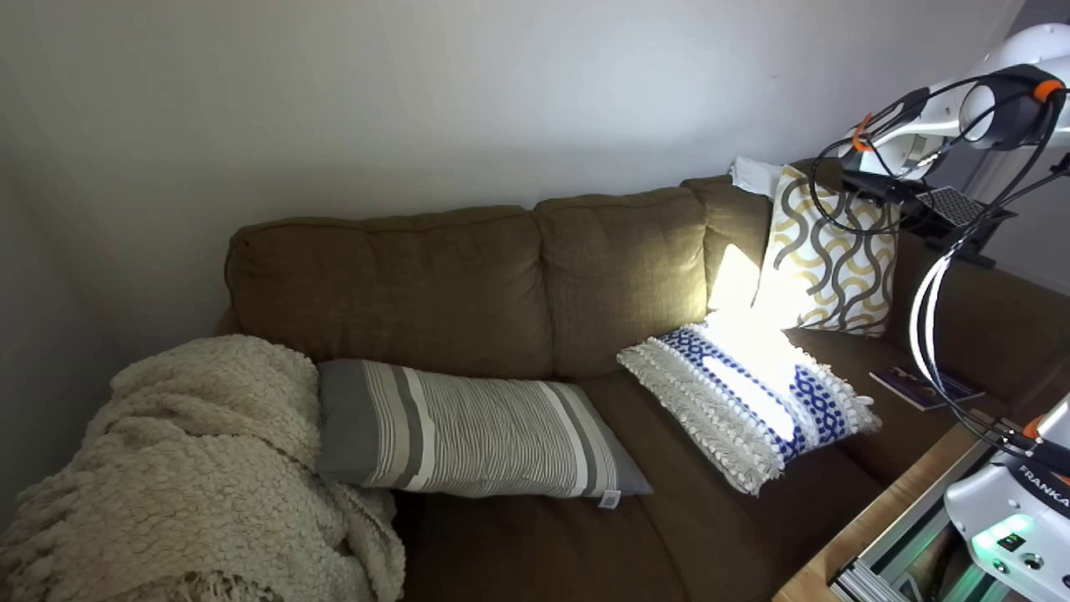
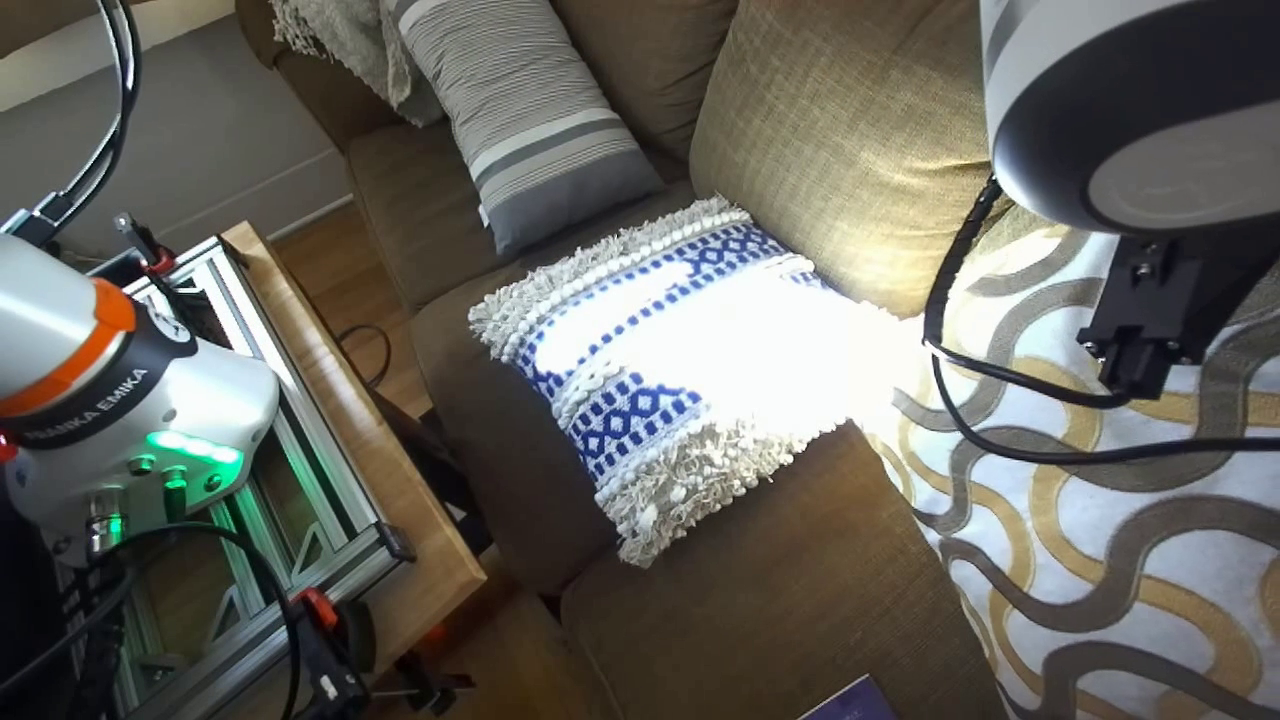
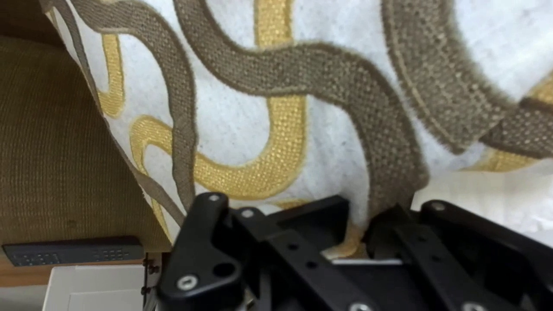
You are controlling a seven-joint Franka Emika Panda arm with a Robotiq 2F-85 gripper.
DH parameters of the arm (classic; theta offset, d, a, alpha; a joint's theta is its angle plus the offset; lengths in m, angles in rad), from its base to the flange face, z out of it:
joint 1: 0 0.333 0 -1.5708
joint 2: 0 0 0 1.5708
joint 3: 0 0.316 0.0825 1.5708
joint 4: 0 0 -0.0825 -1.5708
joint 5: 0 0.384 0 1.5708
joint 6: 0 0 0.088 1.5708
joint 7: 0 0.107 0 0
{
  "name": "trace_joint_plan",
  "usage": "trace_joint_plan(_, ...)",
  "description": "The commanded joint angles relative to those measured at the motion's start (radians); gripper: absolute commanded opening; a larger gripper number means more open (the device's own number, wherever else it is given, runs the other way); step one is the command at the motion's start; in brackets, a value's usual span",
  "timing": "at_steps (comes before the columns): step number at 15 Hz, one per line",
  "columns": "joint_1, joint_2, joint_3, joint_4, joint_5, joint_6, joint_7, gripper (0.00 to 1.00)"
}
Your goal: Put the brown pillow on the left corner of the couch then put the gray pillow on the blue pillow
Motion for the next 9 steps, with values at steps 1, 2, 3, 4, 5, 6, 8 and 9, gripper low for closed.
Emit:
trace_joint_plan(1,-0.029,0.009,0.011,0.064,-0.008,-0.015,-0.012,0.32)
trace_joint_plan(2,-0.028,0.012,0.014,0.067,-0.007,-0.006,-0.012,0.39)
trace_joint_plan(3,-0.029,0.012,0.02,0.077,-0.006,-0.003,-0.015,0.47)
trace_joint_plan(4,-0.024,0.01,0.02,0.083,-0.009,-0.001,-0.014,0.55)
trace_joint_plan(5,-0.026,0.01,0.034,0.088,-0.005,0.005,-0.024,0.62)
trace_joint_plan(6,-0.017,-0.003,0.037,0.077,0.007,0.007,-0.037,0.7)
trace_joint_plan(8,-0.006,-0.043,0.06,0.042,0.02,-0.034,-0.036,0.84)
trace_joint_plan(9,-0.001,-0.057,0.07,0.03,0.02,-0.048,-0.038,0.92)
